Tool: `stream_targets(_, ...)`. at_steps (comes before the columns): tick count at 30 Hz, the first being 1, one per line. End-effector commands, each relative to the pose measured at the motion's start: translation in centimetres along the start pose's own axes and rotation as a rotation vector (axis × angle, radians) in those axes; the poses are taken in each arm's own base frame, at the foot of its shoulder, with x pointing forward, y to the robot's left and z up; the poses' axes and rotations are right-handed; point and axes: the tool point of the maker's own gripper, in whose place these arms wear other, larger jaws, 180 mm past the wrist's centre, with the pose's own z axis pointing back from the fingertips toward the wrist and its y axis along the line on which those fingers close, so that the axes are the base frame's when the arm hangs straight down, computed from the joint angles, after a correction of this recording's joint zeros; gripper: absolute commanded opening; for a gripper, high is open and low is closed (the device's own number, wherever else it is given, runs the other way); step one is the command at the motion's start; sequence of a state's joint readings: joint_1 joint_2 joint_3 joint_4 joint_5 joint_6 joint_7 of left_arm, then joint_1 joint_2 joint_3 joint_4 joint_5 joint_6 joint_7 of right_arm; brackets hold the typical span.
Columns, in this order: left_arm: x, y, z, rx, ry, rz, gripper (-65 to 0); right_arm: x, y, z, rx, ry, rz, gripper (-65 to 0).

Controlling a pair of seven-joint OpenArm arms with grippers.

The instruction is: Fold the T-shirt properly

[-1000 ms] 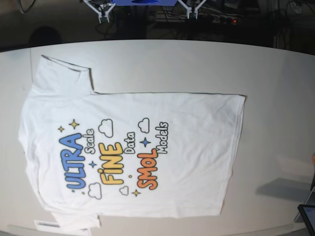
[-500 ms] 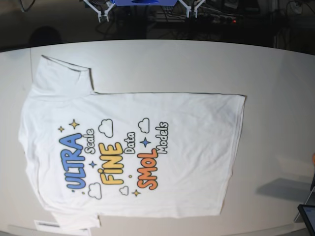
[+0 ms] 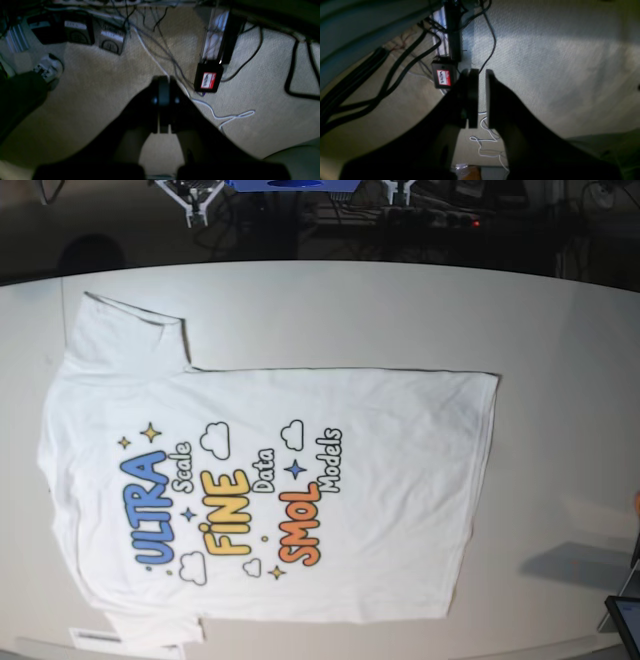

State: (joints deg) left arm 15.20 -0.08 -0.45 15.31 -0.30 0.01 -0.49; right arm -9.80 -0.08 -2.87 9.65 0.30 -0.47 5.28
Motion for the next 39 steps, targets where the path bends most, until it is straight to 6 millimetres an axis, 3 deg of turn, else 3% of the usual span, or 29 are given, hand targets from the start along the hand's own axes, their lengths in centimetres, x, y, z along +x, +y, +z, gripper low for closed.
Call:
stream_targets(1,-0.5,0.5,0.1,0.01,0.003,-0.001,-65.0,-1.3,0.1,0.2,0.002,0.016,-0.01,-60.8)
stream_targets(4,-1.5,2.0,0.5,0.032,0.001,-0.011,-65.0,-2.1,-0.1,0.6,-0.004,0.001,-0.028,-61.7)
stream_targets(8,-2.5,5.1,2.5,0.076,-0.13,-0.053,-65.0,-4.0,-2.9,2.2,-0.06,-0.05,-0.06,-65.0)
stream_targets(11,-3.2,6.3,4.4,0.094,-0.197,-0.082,-65.0,-4.9,-5.1,4.5,-0.112,-0.116,-0.095,-65.0)
stream_targets(14,-3.2,9.2,6.7,0.16,-0.262,-0.062,-65.0,-4.7,-6.1,7.4,-0.142,-0.196,-0.092,-65.0)
stream_targets(18,-1.4,14.4,10.6,0.304,-0.39,-0.006,-65.0,-3.8,-6.7,11.3,-0.162,-0.29,-0.069,-65.0)
stream_targets(21,1.1,17.6,13.8,0.398,-0.519,0.0,-65.0,-2.8,-6.8,13.6,-0.171,-0.345,-0.054,-65.0)
stream_targets(25,4.1,19.5,18.0,0.461,-0.657,-0.048,-65.0,-2.1,-9.7,17.7,-0.268,-0.415,-0.092,-65.0)
stream_targets(28,6.6,20.1,21.0,0.478,-0.775,-0.039,-65.0,-0.4,-12.8,21.4,-0.375,-0.496,-0.127,-65.0)
stream_targets(32,10.7,20.9,25.3,0.453,-0.961,0.06,-65.0,2.7,-14.9,24.4,-0.438,-0.574,-0.121,-65.0)
stream_targets(34,13.3,20.4,27.2,0.383,-1.055,0.086,-65.0,5.8,-14.6,25.6,-0.403,-0.637,-0.097,-65.0)
stream_targets(39,18.4,19.5,31.0,0.312,-1.195,0.005,-65.0,13.4,-11.1,28.6,-0.224,-0.768,0.001,-65.0)
